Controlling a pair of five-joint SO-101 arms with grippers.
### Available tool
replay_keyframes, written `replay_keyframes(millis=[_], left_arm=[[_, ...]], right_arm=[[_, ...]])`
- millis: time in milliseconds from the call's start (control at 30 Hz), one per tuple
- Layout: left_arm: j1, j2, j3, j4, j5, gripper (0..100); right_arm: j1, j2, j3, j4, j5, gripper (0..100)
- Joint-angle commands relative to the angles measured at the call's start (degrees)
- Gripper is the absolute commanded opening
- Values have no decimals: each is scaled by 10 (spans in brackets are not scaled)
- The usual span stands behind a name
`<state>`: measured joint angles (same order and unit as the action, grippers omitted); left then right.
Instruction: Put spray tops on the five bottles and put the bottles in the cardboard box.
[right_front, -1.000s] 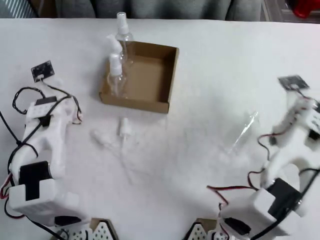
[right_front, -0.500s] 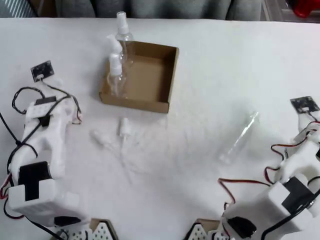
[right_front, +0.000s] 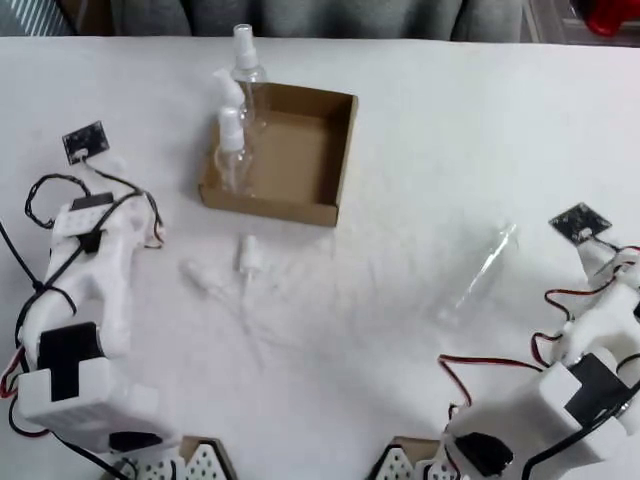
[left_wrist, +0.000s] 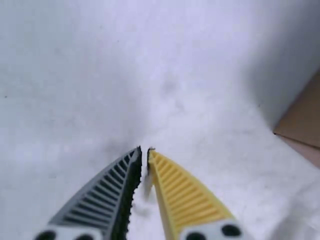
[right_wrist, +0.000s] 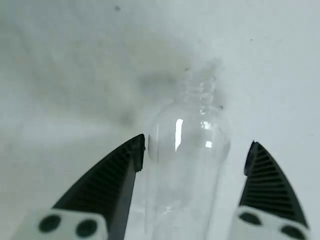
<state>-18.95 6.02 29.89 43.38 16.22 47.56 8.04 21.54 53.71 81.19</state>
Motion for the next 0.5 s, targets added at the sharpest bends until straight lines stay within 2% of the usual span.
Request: replay_keyframes(millis=[0,333,467], left_arm=[[7,-5,-25,-13,-6,20],[7,-5,-23,-13,-6,20],[7,-5,-23,-13,-6,20]], right_arm=[[15,-27,-11,8,44,272],[2,-25,-12,7,47,272],[-10,-24,-11,-23,47,272]])
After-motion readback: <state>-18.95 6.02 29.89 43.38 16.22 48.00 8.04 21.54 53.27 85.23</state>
